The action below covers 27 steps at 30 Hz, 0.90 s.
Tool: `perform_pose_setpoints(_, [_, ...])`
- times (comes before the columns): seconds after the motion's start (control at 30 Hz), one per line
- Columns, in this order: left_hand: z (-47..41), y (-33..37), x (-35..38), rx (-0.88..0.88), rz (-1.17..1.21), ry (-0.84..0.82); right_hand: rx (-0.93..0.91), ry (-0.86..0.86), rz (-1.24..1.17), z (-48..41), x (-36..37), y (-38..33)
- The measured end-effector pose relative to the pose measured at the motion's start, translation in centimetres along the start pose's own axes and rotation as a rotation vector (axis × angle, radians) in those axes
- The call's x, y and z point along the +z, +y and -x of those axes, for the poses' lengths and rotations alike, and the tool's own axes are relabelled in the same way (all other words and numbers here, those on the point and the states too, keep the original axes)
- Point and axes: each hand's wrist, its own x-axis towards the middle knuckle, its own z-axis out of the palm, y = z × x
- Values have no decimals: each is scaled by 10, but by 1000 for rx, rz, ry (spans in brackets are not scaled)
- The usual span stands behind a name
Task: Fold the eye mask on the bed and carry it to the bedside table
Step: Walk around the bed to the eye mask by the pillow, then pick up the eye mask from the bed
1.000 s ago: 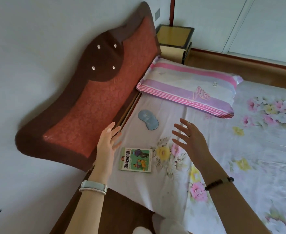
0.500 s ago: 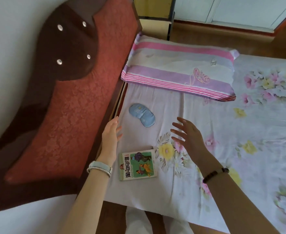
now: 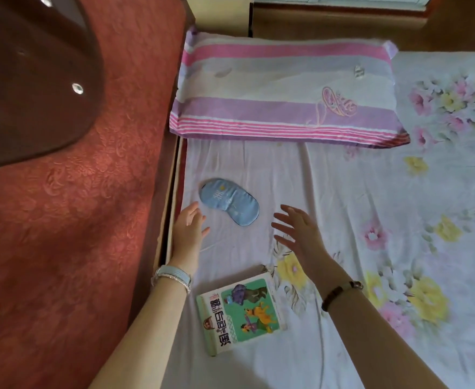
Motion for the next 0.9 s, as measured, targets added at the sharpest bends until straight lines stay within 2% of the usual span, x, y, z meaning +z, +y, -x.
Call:
perform_pose_setpoints(0.33, [-118,-64,24,-49,-103,91,116,98,95,-121,36,67])
perform_pose_setpoints(0.57, [-146,-77,38,-76,40,129,134,148,42,-150,43,87])
perform_pose_setpoints(0.7, [-143,-80,42,-34,21,170,132,82,111,-150,48,91])
perform_pose_setpoints(0.8, [-133,-79,42,-69,110,128,120,70,151,-144,48,91])
perform_pose_setpoints(0.9, [-118,-73,41,-91,148,7,59,82,82,-129,42,81])
